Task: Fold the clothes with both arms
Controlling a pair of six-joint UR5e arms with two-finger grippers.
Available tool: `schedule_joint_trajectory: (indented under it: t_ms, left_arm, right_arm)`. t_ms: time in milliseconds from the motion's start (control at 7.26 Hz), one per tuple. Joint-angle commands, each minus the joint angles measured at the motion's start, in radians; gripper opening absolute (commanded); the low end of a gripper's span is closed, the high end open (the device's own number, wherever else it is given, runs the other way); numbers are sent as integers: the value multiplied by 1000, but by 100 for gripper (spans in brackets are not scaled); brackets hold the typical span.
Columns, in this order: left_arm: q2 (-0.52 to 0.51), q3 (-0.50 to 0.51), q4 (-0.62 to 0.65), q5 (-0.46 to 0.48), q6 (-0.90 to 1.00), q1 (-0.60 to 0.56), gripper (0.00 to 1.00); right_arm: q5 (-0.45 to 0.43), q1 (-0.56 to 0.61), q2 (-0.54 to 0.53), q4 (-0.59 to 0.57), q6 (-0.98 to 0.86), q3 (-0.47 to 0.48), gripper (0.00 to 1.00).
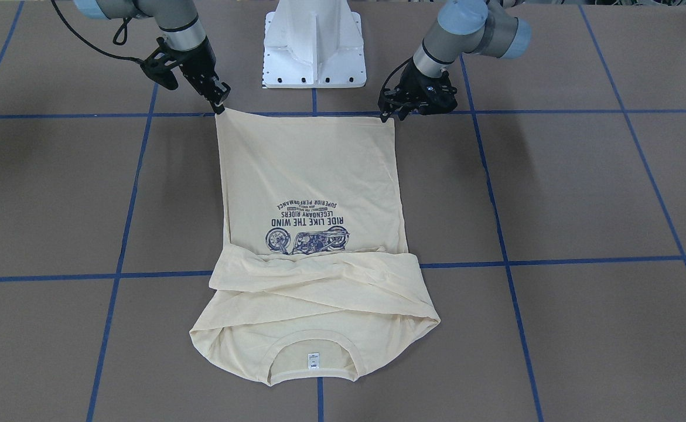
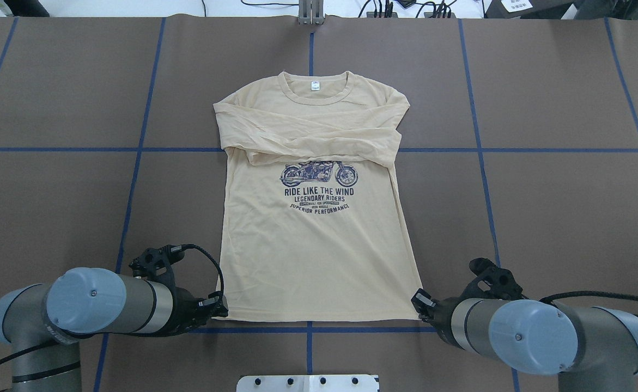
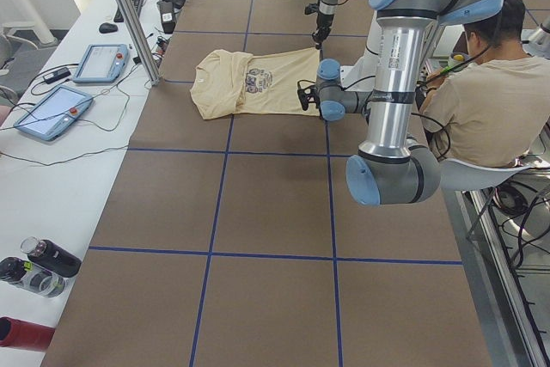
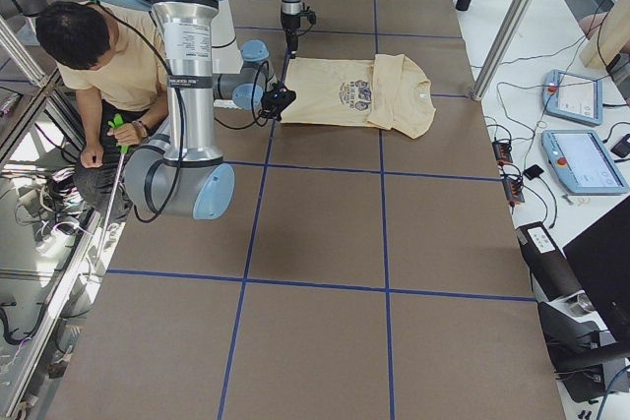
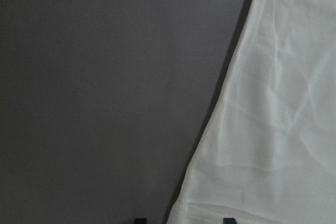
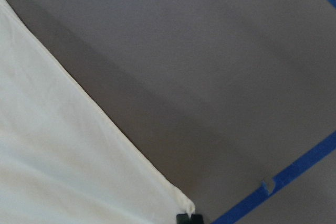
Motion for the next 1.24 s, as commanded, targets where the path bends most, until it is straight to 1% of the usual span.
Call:
schedule_joint_trajectory:
  t_ms: [0,138,275,551,964,1101]
  left_arm:
    - [-1,7,0,0,0,1,51]
    - [-1,9,0,0,0,2,48]
    - [-1,9,0,0,0,2,43]
    - [0,9,0,0,0,1,0]
    - [7,-20,5,0,0,-7,0]
    - [19,-63,5,-2,2,-10,0]
  right_arm:
    - [0,0,1,0,-2,0,0]
    - [0,0,-1,0,0,0,0]
    - [0,0,-1,0,0,2,0]
    - [2,0,-1,0,-2,2,0]
    - [2,2,-1,0,-2,8,0]
    - [6,3,-8,0,0,29,0]
